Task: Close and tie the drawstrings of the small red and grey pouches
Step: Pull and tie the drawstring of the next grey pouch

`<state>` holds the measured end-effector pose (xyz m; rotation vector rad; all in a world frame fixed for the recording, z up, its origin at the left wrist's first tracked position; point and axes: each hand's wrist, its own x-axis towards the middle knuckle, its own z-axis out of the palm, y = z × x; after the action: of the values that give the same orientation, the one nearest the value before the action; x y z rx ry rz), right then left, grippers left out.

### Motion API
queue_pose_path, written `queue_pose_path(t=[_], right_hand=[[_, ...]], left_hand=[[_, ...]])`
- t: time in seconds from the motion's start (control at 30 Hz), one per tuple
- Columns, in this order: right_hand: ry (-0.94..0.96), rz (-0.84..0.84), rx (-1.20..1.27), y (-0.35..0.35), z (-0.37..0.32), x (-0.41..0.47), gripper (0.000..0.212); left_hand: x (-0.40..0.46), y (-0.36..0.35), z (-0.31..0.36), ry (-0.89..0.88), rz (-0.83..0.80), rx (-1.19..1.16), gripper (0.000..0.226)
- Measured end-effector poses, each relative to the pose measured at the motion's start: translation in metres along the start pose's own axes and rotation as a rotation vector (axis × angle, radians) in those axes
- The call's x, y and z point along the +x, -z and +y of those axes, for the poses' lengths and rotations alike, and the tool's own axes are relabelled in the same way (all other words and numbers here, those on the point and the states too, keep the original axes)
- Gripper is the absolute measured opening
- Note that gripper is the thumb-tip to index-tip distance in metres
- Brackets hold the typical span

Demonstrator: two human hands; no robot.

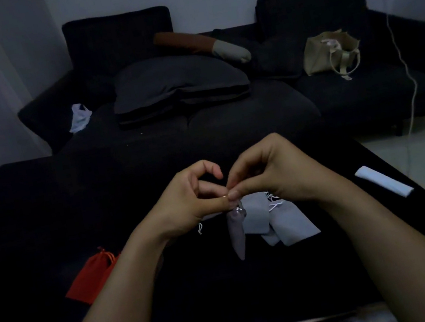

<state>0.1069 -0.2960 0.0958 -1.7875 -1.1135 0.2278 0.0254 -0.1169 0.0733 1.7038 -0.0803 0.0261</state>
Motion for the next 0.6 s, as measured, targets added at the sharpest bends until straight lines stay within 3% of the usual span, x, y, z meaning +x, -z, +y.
queue_pose_path(t=[0.17, 0.33, 0.6], right_hand=[[-0.115, -0.041, 0.205, 0.010, 0.008, -0.003, 0.016], [-0.129, 0.024, 0.153, 0.000, 0.009, -0.002, 0.013], [-0.210, 0.031, 0.186, 0.002, 0.016, -0.001, 0.008]], left_hand=[[-0.001, 0.000, 0.000, -0.023, -0.074, -0.061, 0.044], [0.000, 0.000, -0.001, -0.007, -0.108, -0.077, 0.040], [0.005, -0.006, -0.004, 0.013, 0.086, -0.078, 0.035]])
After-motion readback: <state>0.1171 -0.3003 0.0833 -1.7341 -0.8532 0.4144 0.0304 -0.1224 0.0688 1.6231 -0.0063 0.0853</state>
